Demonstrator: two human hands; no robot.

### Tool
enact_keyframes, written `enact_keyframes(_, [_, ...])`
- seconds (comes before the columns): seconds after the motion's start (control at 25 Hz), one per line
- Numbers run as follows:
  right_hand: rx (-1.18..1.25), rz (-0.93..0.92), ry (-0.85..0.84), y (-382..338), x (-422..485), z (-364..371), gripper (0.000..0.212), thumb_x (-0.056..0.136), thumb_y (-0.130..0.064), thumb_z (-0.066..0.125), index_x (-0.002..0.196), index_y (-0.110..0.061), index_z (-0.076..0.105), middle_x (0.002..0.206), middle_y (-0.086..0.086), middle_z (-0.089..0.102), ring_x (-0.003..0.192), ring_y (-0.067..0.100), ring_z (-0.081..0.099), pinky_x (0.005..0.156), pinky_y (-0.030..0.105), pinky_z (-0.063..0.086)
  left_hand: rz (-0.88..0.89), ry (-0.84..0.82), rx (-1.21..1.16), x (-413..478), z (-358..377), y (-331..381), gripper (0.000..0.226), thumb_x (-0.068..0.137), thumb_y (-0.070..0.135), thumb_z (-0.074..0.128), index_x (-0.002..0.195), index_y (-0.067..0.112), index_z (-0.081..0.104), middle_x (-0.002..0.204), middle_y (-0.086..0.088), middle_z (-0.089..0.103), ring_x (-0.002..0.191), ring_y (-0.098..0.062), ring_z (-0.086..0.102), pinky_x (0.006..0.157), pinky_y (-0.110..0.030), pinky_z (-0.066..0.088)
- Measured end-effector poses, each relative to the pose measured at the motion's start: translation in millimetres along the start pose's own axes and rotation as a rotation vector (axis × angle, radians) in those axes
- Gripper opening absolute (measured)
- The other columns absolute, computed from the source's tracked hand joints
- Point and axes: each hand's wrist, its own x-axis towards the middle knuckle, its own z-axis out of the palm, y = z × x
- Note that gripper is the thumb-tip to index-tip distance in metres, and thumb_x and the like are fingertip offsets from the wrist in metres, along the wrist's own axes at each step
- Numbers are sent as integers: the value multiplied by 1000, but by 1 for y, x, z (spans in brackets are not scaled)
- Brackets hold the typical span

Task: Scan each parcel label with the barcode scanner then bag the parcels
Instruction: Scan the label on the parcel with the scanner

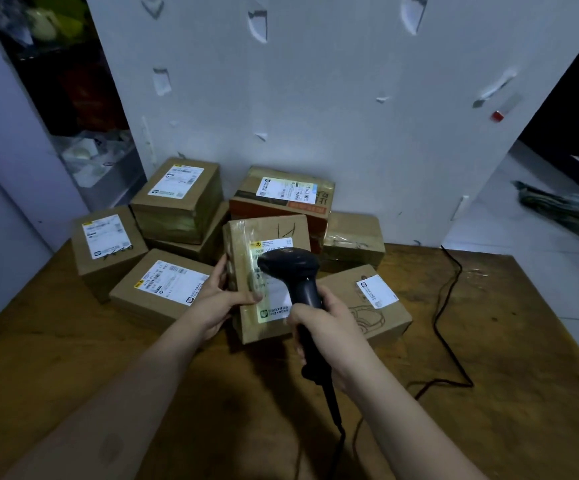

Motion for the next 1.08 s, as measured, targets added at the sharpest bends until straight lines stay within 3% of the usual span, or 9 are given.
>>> enact_keyframes(0.28, [-53, -8, 47, 0, -10, 2, 18, 85, -10, 57, 101, -16, 53, 55, 0, 48, 45, 12, 45, 44, 25, 38, 10, -17, 0, 1, -3, -2, 107, 66, -17, 72, 149, 32, 25, 144, -3, 43, 124, -24, 47, 90, -41, 52])
enact_keyframes(0.48, [-41, 2, 57, 0, -14, 2, 24, 86, -10, 57, 106, -22, 52, 59, 3, 49, 47, 12, 46, 44, 24, 38, 8, -14, -9, 1, -3, -4, 108, 64, -17, 72, 148, 32, 26, 143, -2, 45, 125, -25, 48, 93, -45, 50])
enact_keyframes(0.8, [-46, -23, 39, -3, -22, 1, 20, 85, -8, 56, 103, -17, 53, 57, 3, 47, 47, 14, 45, 45, 25, 38, -26, -14, 1, 5, -8, -8, 111, 61, -13, 76, 148, 36, 27, 147, 1, 42, 128, -25, 45, 100, -51, 47])
enact_keyframes(1.0, [-127, -17, 59, -6, -20, 1, 22, 85, -11, 57, 105, -22, 52, 57, 1, 48, 45, 12, 46, 41, 22, 39, -16, -23, -11, 2, -3, -6, 108, 64, -16, 73, 149, 33, 26, 137, 3, 47, 120, -22, 49, 88, -42, 52])
enact_keyframes(1.08, [-139, -15, 61, -7, -21, 1, 20, 85, -12, 57, 102, -19, 52, 57, 1, 47, 44, 12, 46, 41, 22, 39, -13, -21, -13, 2, -3, -6, 108, 65, -17, 72, 149, 32, 25, 142, 2, 44, 117, -20, 49, 93, -45, 50])
